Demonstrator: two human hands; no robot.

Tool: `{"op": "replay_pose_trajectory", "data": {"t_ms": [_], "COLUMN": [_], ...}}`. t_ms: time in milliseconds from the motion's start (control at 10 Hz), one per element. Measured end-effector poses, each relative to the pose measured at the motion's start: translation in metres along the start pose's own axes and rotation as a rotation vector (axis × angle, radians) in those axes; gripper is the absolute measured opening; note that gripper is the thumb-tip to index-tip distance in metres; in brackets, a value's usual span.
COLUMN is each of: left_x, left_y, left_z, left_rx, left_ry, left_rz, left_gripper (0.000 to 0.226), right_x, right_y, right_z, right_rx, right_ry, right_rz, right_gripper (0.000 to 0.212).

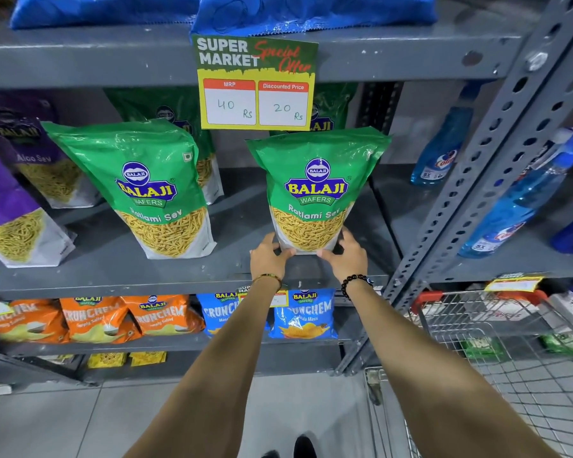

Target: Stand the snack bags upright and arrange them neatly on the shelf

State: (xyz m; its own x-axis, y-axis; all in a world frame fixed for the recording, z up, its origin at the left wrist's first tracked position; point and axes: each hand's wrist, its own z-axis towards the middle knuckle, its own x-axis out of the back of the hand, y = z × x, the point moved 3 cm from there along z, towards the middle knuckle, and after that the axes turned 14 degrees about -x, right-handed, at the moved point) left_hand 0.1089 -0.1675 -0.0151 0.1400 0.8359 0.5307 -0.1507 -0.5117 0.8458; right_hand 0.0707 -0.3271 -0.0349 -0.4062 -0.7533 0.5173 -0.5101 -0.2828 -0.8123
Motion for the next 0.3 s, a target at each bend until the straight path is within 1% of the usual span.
{"op": "replay_pose_trajectory", "data": {"t_ms": [200,300], "left_x": [0.0009,0.0024], "left_y": [-0.001,-0.0076], "left_z": [0.0006,-0.0045], "left_rx": [0.005,0.03], "left_ry": [-0.026,-0.097], "left_rz": [0.008,0.126], "left_gripper": [0.053,0.063], "right_x": [-0.0015,-0.0041], "right_y": [0.001,0.0067], "right_z": [0.0013,-0.0053], "right_rx": [-0.025,-0.052], "right_ry": [0.001,0.016], "right_rz": [-0.007,-0.105], "right_gripper": [0.077,0.085]}}
